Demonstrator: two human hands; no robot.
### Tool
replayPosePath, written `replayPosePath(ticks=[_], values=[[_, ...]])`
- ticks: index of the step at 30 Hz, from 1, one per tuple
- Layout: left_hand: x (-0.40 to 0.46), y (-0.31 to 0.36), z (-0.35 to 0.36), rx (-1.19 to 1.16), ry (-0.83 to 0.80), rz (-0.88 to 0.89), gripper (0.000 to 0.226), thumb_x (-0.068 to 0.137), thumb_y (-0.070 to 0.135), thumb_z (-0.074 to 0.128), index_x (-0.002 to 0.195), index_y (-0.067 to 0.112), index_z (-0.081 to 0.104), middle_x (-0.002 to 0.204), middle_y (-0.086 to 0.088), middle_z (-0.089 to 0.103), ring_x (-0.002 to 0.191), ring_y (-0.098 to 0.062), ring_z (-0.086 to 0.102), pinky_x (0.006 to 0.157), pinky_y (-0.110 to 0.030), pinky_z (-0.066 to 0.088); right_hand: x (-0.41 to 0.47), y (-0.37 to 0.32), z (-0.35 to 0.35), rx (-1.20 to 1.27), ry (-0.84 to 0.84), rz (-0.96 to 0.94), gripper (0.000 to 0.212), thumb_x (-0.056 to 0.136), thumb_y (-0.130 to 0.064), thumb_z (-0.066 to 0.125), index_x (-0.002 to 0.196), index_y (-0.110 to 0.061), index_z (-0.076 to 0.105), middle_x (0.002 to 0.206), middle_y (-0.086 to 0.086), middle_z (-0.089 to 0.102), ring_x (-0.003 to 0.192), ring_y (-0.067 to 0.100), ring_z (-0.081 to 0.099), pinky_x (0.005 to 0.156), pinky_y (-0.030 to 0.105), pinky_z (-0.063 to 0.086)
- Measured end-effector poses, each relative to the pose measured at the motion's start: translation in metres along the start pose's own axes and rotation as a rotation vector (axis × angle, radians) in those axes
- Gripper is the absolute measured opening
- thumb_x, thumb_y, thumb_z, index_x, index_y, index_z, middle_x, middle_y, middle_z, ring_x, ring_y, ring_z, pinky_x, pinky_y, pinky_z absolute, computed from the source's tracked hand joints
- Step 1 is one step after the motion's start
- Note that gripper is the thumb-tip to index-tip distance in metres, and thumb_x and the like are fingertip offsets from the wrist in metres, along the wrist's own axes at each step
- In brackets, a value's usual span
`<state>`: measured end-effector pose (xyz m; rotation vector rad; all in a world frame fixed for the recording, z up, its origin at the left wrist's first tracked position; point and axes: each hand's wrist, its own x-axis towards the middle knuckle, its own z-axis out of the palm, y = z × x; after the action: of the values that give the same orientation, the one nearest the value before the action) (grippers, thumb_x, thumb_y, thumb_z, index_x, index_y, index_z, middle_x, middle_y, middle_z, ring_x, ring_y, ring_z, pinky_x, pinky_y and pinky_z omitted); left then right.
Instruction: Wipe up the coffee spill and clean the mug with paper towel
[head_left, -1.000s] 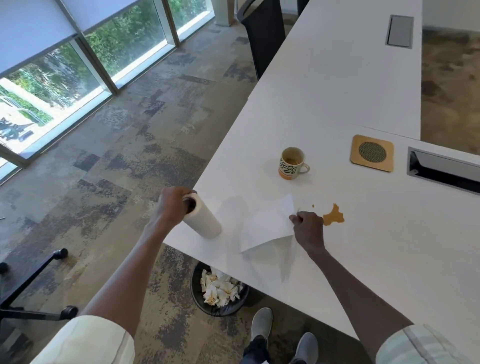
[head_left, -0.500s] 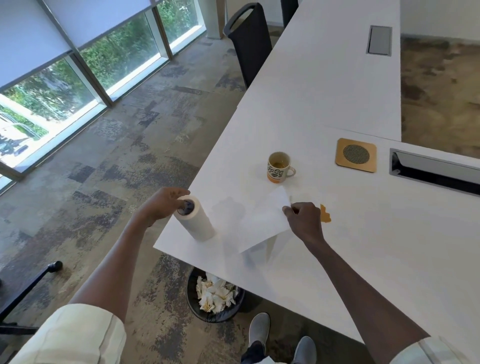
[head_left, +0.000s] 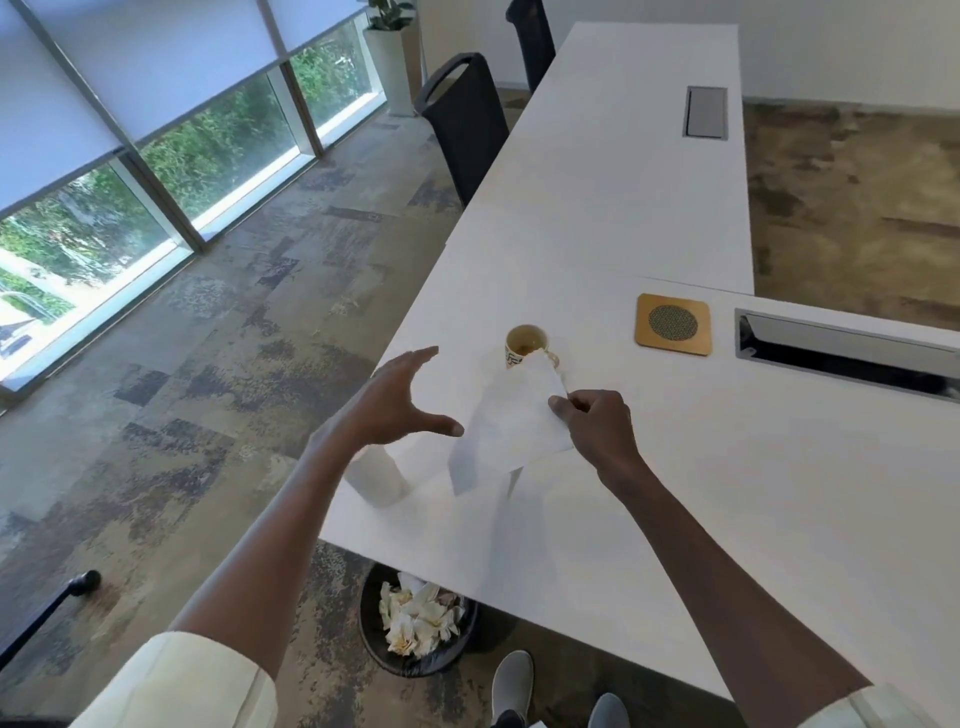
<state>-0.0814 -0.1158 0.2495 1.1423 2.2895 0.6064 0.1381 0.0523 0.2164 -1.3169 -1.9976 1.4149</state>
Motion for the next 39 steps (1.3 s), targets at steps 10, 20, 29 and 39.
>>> replayPosePath(ticks=[10,20,29,39], values=[[0.012,0.051,0.039,-0.089,-0.179,-0.015,0.14,0.051,0.047,0.099,0.161,0.025,0.016,0.152,-0.008,0.049,0.133,-0.028,0.051,0.104,-0.032,0.043,-0.001,-0.013,-0.063,0.371,0.044,0.043,0.048,0.088,-0.027,0.069,0.082,0.019,0.055,0.07,0.018,0.05,0.07,0.022,0.045,0.067,0.038,0.04],[0.022,0.104,0.044,-0.392,0.116,0.094,0.101,0.056,0.042,0.097,0.143,0.033,0.047,0.116,0.006,0.064,0.107,-0.003,0.061,0.078,-0.017,0.045,-0.003,-0.007,-0.111,0.754,0.06,0.255,0.015,0.088,-0.016,0.072,0.089,-0.001,0.071,0.097,0.014,0.071,0.073,0.017,0.072,0.066,0.028,0.06],[0.028,0.151,0.018,-0.566,0.218,0.224,0.103,0.05,0.055,0.093,0.141,0.052,0.044,0.148,0.011,0.05,0.137,-0.021,0.048,0.108,-0.05,0.049,-0.005,0.003,-0.142,0.405,-0.142,-0.021,0.107,0.056,-0.1,0.038,0.13,-0.024,0.053,0.129,-0.01,0.061,0.125,0.01,0.052,0.099,0.035,0.036],[0.024,0.189,0.005,-0.976,0.102,0.308,0.039,0.07,0.002,0.083,0.105,0.019,0.077,0.101,-0.003,0.081,0.092,-0.019,0.077,0.071,-0.032,0.061,0.004,0.002,-0.159,0.585,-0.366,-0.108,0.055,0.073,-0.068,0.07,0.105,-0.024,0.066,0.096,0.001,0.068,0.093,0.019,0.062,0.091,0.031,0.047]])
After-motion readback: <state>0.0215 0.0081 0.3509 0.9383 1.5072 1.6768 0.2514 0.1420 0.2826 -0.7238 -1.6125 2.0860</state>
